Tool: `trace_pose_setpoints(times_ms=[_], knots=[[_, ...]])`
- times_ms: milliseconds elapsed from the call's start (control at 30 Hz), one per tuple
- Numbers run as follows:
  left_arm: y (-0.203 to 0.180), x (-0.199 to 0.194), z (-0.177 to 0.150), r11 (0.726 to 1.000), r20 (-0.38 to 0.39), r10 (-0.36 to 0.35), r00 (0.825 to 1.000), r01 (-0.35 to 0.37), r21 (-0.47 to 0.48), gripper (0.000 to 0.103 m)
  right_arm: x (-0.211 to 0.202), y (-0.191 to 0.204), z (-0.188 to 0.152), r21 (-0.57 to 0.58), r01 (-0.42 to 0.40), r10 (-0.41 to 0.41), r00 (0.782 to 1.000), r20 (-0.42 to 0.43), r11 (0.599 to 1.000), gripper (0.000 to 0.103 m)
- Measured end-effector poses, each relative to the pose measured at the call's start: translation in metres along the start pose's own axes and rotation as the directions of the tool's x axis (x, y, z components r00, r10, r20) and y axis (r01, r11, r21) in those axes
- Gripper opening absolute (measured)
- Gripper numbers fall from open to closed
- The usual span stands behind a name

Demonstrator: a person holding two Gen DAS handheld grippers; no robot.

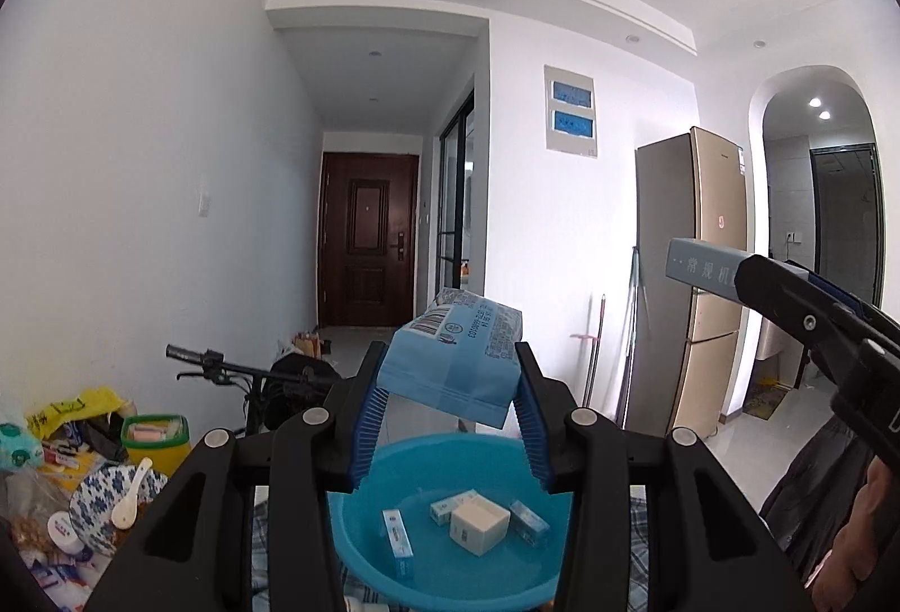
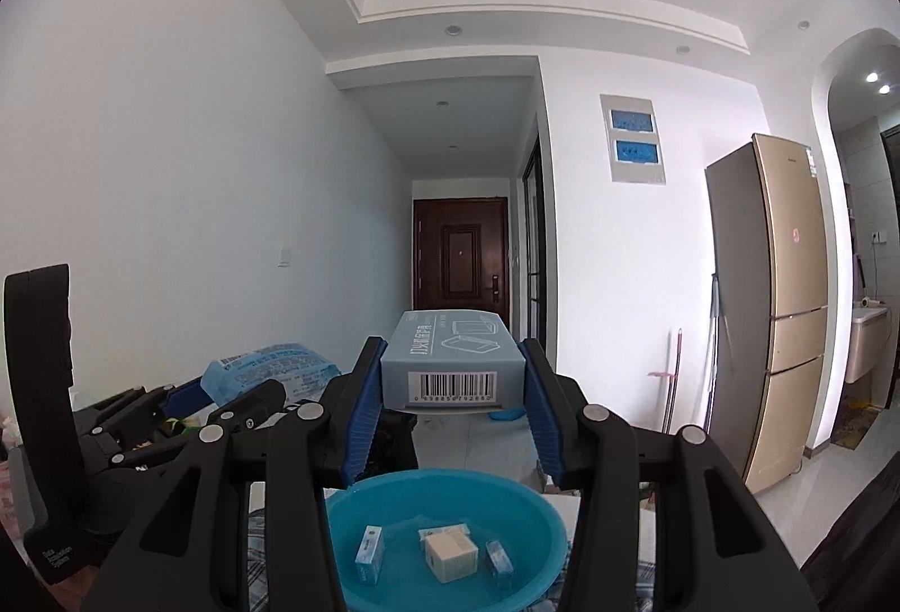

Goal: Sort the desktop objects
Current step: 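Lift both held items and carry them over the turquoise basin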

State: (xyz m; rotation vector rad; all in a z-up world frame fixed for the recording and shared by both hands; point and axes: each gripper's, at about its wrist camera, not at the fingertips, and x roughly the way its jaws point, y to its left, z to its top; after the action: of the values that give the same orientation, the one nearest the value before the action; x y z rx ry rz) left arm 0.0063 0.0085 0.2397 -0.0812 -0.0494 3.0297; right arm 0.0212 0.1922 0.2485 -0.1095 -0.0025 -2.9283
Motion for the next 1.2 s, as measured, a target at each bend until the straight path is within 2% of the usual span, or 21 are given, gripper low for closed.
trace_pose_setpoints(times_ms=[267, 567, 700, 800, 900, 1133, 1200], knots=[[0.0, 0.02, 0.009, 0.999, 0.037, -0.038, 0.999, 0.039, -0.027, 0.045, 0.021, -0.002, 0.01, -0.008, -0.03, 0.03, 0.999, 0.035, 1.0, 0.046], [0.01, 0.05, 0.014, 0.997, 0.113, -0.02, 0.993, 0.028, -0.074, 0.045, 0.052, -0.011, -0.014, -0.005, -0.02, 0.02, 1.0, -0.002, 1.0, 0.046], [0.009, 0.068, 0.007, 0.998, 0.099, -0.017, 0.995, 0.023, -0.064, 0.045, 0.064, -0.019, -0.023, 0.006, -0.006, 0.006, 1.0, -0.021, 1.0, 0.046], [0.009, 0.085, 0.001, 0.996, 0.052, -0.046, 0.998, 0.05, -0.07, 0.045, 0.076, -0.024, -0.023, 0.017, 0.007, -0.006, 0.999, -0.034, 1.0, 0.046], [0.013, 0.1, -0.005, 0.997, 0.019, -0.032, 0.999, 0.033, -0.076, 0.045, 0.082, -0.025, -0.022, 0.02, 0.009, -0.009, 1.0, -0.025, 1.0, 0.046], [0.018, 0.107, -0.012, 0.996, 0.027, -0.024, 0.999, 0.026, -0.09, 0.045, 0.097, -0.023, -0.024, 0.025, -0.004, 0.005, 0.999, -0.046, 1.0, 0.046], [0.018, 0.11, -0.014, 0.996, 0.017, -0.02, 1.0, 0.021, -0.091, 0.045, 0.1, -0.021, -0.026, 0.015, -0.033, 0.034, 0.997, -0.064, 0.999, 0.046]])
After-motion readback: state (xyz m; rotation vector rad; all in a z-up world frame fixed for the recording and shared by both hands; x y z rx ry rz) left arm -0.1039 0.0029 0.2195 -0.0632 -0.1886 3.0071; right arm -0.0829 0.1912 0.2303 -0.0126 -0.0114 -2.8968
